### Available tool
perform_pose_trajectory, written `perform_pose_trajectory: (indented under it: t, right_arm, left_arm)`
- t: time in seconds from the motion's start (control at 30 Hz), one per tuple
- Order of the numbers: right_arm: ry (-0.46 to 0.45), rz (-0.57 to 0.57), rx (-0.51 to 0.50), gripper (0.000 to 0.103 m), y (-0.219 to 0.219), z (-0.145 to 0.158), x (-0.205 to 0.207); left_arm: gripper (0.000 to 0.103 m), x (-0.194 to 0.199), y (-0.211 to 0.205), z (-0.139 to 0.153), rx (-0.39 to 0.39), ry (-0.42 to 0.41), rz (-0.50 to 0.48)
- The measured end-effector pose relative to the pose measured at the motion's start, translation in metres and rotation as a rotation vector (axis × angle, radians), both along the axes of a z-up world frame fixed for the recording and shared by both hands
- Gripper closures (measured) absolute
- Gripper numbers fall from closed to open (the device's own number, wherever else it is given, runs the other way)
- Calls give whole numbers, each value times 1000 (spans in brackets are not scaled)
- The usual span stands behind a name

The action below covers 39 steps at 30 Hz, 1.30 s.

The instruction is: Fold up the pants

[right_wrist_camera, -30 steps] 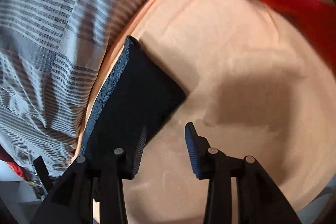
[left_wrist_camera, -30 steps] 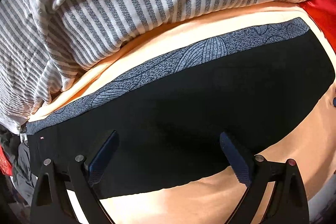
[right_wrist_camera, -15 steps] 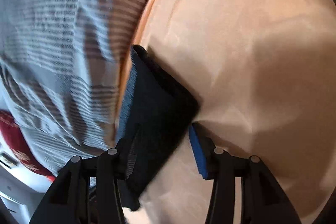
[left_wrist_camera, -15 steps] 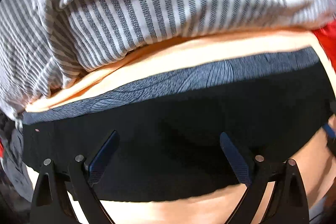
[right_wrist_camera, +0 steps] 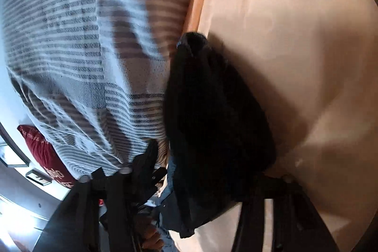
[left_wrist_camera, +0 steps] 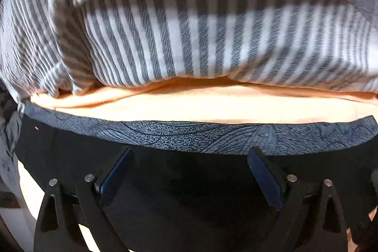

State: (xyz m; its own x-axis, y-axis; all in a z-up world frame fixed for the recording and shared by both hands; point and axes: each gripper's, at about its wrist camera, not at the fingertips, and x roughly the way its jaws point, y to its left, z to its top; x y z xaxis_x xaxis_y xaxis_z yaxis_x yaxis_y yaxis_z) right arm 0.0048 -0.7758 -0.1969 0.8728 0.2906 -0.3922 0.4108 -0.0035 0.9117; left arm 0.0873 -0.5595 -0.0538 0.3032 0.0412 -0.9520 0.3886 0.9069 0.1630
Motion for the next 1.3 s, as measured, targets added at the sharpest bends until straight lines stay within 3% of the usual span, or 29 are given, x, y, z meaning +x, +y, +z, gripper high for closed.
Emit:
perform_pose_trajectory:
  t: [0.17,0.23,0.33,0.43,0.53,0.73,0.9,1.03,1.17,1.3]
  right_arm:
    - [-30,22,31,75,4,1,4]
    - [-59,28,39,78,5,7,5]
    - [-100,60,11,78,10,26,11]
    - [-125,92,-28,78,18,49,25]
    - [-142,131,-82,78,30,76,40]
    - [-125,228,-224,78,73,126,76]
    - [-37,348,-450,78,136,161,119]
    - [58,464,-633,78,194,169,164]
    - [199,591,-804,78,266,148,207]
    - [366,713,-980,78,335,102,236]
  left_arm:
    - [5,0,-12,-33,18,-15,-105]
    - [0,3,-8,-35,-4,-22,-81]
    - [0,6,-3,-38,-18,-18,-80]
    - [0,3,-4,-31,-2,-30,-129]
    - [0,10,12,-23,-74,39,-104]
    - [0,36,60,1,-128,48,-78]
    - [0,63,121,29,-145,15,-42]
    - [0,83,181,40,-120,-6,2]
    - [0,103,251,44,-105,-14,98]
    - [0,116,311,37,-84,9,159]
